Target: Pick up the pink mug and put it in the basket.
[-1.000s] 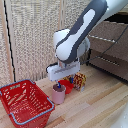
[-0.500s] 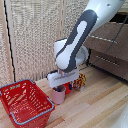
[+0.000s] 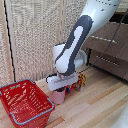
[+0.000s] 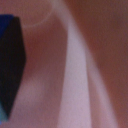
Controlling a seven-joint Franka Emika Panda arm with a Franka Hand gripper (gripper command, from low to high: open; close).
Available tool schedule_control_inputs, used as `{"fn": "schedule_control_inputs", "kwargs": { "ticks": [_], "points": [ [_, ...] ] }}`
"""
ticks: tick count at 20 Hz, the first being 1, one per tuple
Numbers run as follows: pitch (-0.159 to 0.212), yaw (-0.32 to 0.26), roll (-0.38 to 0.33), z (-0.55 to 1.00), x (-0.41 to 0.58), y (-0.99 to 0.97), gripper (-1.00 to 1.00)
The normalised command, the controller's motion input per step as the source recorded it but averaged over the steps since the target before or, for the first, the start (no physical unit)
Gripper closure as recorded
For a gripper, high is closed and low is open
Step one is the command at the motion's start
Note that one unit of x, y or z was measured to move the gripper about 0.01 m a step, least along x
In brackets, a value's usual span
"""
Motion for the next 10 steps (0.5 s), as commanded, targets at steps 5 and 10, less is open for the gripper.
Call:
{"fn": "schedule_control_inputs", "kwargs": {
  "ticks": [5, 10],
  "points": [
    [0.005, 0.0, 0.0, 0.22, 0.143, 0.01, 1.0],
    [0.053, -0.017, 0.016, 0.41, 0.128, 0.0, 1.0]
  ]
}}
